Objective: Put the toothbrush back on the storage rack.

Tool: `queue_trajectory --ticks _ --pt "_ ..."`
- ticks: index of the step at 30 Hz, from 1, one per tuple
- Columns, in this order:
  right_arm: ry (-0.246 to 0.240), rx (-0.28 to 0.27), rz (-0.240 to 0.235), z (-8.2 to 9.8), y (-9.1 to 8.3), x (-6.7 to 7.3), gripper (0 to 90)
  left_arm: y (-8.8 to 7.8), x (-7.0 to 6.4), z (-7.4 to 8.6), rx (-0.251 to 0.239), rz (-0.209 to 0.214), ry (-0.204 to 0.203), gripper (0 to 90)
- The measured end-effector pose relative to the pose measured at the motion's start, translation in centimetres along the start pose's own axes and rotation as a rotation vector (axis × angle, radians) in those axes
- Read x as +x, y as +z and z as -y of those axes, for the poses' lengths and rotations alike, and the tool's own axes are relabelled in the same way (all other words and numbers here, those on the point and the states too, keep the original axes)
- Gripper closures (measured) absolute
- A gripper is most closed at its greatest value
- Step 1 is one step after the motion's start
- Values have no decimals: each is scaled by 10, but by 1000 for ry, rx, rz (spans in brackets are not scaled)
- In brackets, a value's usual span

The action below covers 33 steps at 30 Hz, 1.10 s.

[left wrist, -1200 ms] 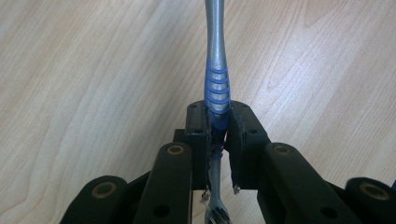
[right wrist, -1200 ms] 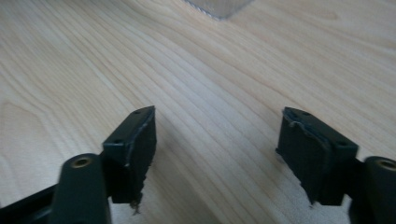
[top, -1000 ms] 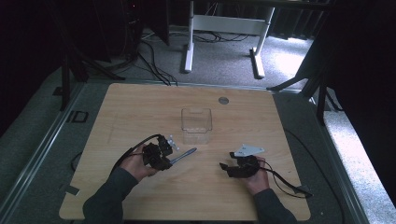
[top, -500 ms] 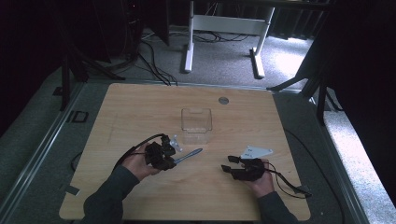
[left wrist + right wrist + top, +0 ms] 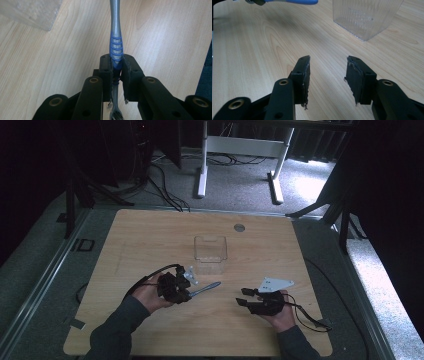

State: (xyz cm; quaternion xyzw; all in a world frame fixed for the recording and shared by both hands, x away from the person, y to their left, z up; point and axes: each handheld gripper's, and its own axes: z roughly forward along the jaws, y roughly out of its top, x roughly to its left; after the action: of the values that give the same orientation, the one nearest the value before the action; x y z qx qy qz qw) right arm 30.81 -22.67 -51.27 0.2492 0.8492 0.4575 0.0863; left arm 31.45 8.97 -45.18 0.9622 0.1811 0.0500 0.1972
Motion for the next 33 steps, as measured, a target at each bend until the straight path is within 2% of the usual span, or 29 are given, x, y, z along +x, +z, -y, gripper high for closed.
queue_trajectory --ticks 6,9,24,33 --pt "-27 -14 -13 -3 -7 2 549 0 -2 -7 2 18 32 792" --pt "-41 -27 -35 -4 -11 3 567 -1 -4 -9 -11 37 46 792" --pt "-96 -73 -81 -7 -20 6 590 -3 -11 -24 -15 62 113 792" --pt "-98 -110 -123 -9 -22 6 584 -4 -18 -26 -28 73 145 792"
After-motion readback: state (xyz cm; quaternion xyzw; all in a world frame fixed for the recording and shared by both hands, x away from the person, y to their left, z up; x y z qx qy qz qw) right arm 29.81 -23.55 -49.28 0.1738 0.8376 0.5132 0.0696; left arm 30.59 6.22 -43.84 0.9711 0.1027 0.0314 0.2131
